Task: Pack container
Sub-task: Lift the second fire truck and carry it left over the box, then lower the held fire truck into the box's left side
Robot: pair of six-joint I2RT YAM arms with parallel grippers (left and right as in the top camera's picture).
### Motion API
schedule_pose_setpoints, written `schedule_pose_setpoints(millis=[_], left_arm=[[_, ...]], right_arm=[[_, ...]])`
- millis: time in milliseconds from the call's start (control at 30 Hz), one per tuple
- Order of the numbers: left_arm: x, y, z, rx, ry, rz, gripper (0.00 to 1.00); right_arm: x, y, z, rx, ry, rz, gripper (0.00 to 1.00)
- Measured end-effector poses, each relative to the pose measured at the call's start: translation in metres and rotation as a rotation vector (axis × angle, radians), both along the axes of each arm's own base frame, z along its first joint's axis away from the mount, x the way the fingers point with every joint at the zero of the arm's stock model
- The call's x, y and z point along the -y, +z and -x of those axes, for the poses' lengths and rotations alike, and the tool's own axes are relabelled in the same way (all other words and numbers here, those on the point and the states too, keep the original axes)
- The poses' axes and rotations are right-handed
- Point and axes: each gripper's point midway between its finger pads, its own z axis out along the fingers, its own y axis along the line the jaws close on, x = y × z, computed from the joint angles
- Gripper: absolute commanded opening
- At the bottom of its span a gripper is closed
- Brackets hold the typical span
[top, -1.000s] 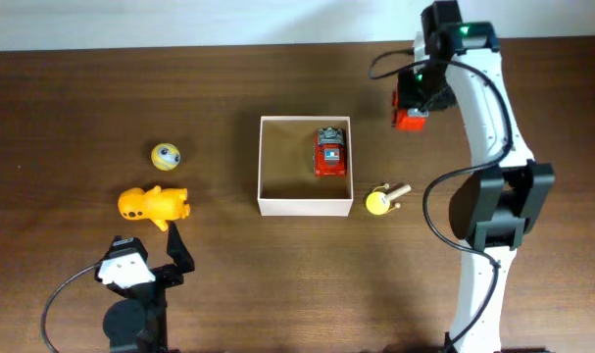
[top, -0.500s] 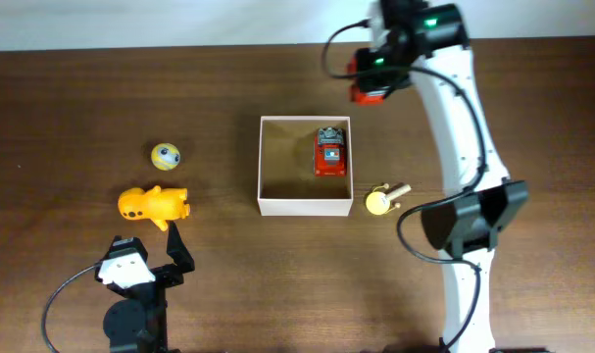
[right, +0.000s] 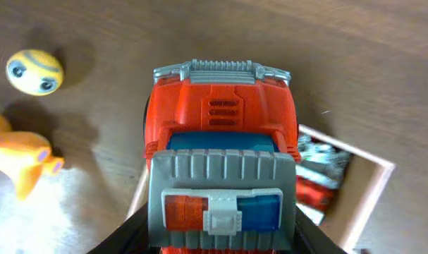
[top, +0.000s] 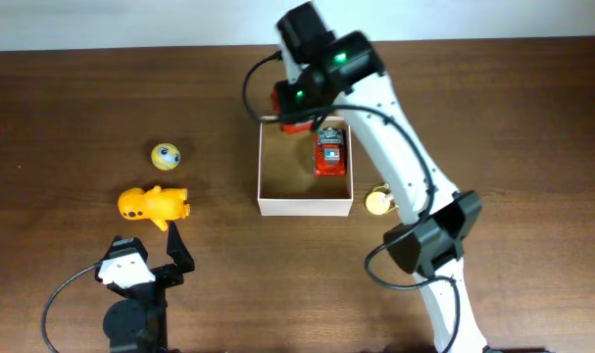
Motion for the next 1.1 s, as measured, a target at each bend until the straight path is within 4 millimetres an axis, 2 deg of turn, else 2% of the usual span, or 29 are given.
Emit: schedule_pose_setpoints(millis=[133, 267, 400, 633, 867, 1100], left_arm=[[0.000, 0.000, 0.000, 0.000, 0.000, 0.000, 0.99], [0.000, 0.000, 0.000, 0.000, 0.000, 0.000, 0.99], [0.000, 0.000, 0.000, 0.000, 0.000, 0.000, 0.99], [0.000, 0.000, 0.000, 0.000, 0.000, 0.000, 0.99], [0.000, 0.000, 0.000, 0.000, 0.001, 0.000, 0.99], [0.000, 0.000, 0.000, 0.000, 0.000, 0.000, 0.99]], right_arm=[[-0.009, -0.019, 0.013, -0.056, -0.024, 0.025, 0.44], [-0.005, -0.039, 0.020, -0.115, -0.098, 0.052, 0.44], [-0.003, -0.050, 0.016, -0.127, -0.181, 0.051, 0.44], [-0.011, -0.066, 0.001, -0.104, -0.279, -0.002, 0.44], [-0.010, -0.095, 0.013, -0.161, -0.329, 0.030, 0.44], [-0.013, -0.098, 0.011, -0.156, -0.338, 0.019, 0.44]])
